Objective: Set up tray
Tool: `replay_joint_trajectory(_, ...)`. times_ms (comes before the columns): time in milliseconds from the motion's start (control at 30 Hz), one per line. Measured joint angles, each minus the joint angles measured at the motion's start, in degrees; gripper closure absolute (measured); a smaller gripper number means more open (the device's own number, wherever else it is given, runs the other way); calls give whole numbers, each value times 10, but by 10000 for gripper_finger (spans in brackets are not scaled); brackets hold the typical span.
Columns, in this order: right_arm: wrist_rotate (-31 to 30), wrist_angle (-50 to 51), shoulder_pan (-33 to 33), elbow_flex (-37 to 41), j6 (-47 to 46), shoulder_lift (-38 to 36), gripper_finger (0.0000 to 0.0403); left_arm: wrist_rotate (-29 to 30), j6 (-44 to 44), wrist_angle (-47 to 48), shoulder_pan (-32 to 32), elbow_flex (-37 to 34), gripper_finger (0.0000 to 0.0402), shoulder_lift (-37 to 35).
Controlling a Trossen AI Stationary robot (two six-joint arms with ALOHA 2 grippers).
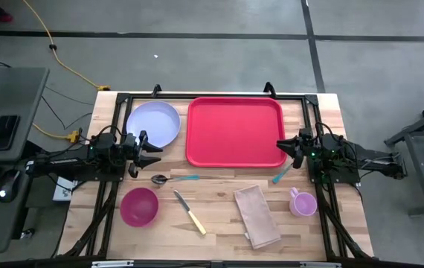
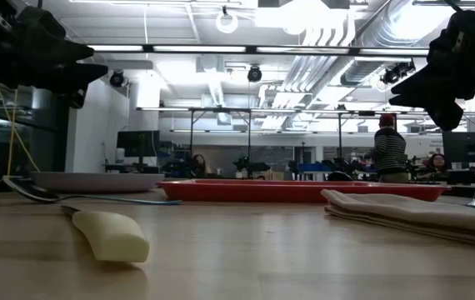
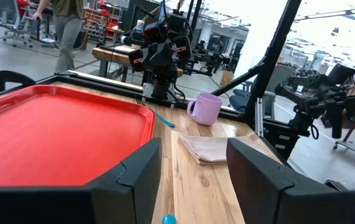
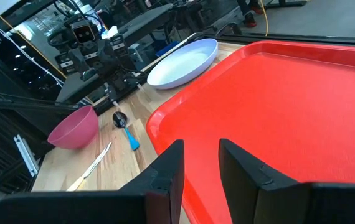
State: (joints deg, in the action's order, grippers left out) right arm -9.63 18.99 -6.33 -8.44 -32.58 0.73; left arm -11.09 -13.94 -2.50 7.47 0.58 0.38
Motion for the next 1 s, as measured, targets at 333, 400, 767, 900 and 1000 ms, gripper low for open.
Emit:
replay_joint_trajectory(333, -6, 0, 0, 0, 0, 0, 324, 0, 0, 0, 0, 0, 190, 0)
replay_joint_trajectory(400, -15, 0, 0, 0, 0, 0, 324, 0, 0, 0, 0, 0, 190, 0)
replay_joint_trajectory(767, -86, -19, 0, 0, -64, 0, 324, 0, 0, 0, 0, 0, 190, 0)
replay_joint_trajectory(900, -93, -27, 0, 0, -66, 0, 324, 0, 0, 0, 0, 0, 190, 0)
replay_joint_trajectory(1000, -86, -54, 0, 0, -76, 0, 324, 0, 0, 0, 0, 0, 190, 0)
